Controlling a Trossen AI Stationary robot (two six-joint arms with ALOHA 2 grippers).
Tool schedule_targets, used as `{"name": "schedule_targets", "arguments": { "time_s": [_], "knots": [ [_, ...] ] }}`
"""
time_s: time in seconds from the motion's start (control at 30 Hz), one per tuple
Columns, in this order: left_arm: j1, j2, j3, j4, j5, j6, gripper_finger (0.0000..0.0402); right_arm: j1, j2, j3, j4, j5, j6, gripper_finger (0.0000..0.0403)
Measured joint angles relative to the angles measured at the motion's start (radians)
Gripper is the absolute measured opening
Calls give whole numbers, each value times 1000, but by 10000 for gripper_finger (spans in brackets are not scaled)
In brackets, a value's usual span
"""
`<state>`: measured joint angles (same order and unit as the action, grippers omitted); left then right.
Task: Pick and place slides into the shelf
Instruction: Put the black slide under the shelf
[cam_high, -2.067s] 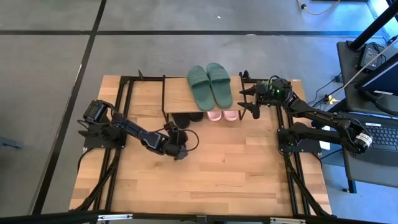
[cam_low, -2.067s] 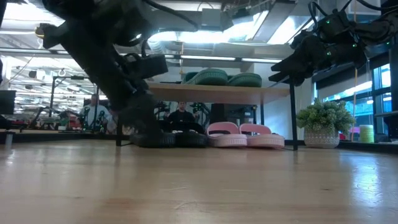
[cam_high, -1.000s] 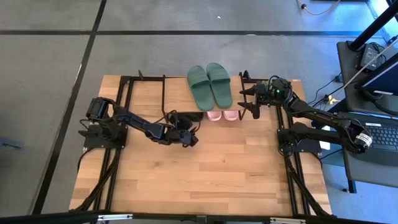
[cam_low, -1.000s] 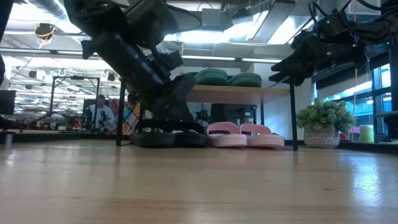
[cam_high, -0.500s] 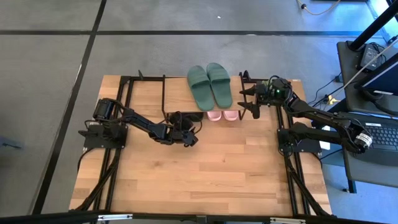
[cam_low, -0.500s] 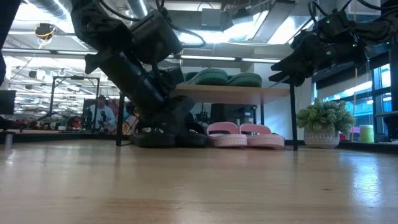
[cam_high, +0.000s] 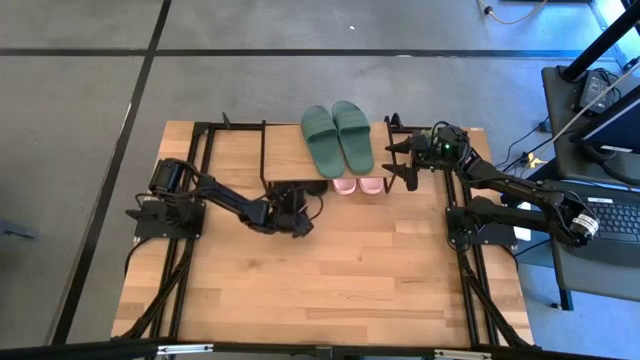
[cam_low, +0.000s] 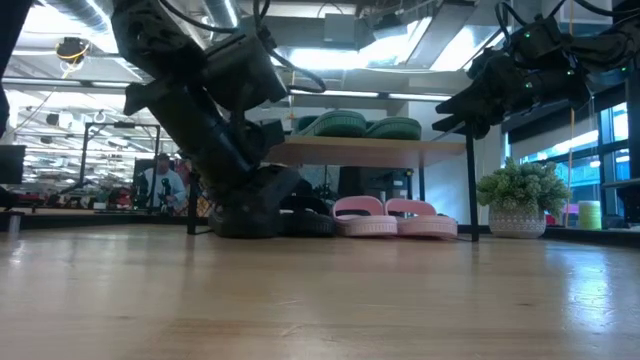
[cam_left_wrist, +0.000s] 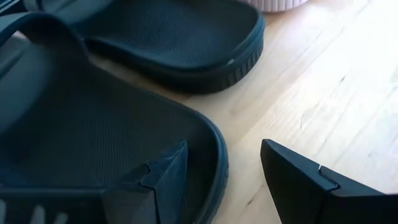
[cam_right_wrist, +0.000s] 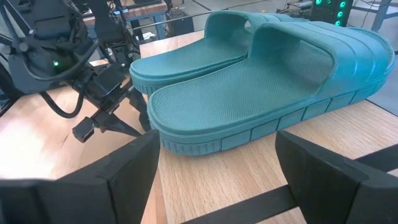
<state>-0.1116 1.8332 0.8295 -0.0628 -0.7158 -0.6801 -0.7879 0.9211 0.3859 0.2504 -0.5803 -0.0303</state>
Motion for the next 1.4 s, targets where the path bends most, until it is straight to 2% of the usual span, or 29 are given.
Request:
{"name": "schedule_targets", "arguments": {
  "time_s": [0.4,0.63,0.83,1.13,1.23,1.4],
  "knots": [
    [-65,-1,-2,-80,-26,-55,198,0,0,0,0,0,0,320],
    [-93,-10,0,-206,-34,-156,198,0,1,0,-1,0,0,320],
    [-110,-20,-5,-216,-76,-159,198,0,1,0,-1,0,1,320],
    [-110,-46,-6,-199,-82,-159,198,0,1,0,-1,0,2,320],
    [-111,-49,-6,-191,-59,-148,198,0,1,0,-1,0,2,320],
    [-123,-84,-5,-172,56,-91,198,0,1,0,-1,0,3,320]
  ]
}}
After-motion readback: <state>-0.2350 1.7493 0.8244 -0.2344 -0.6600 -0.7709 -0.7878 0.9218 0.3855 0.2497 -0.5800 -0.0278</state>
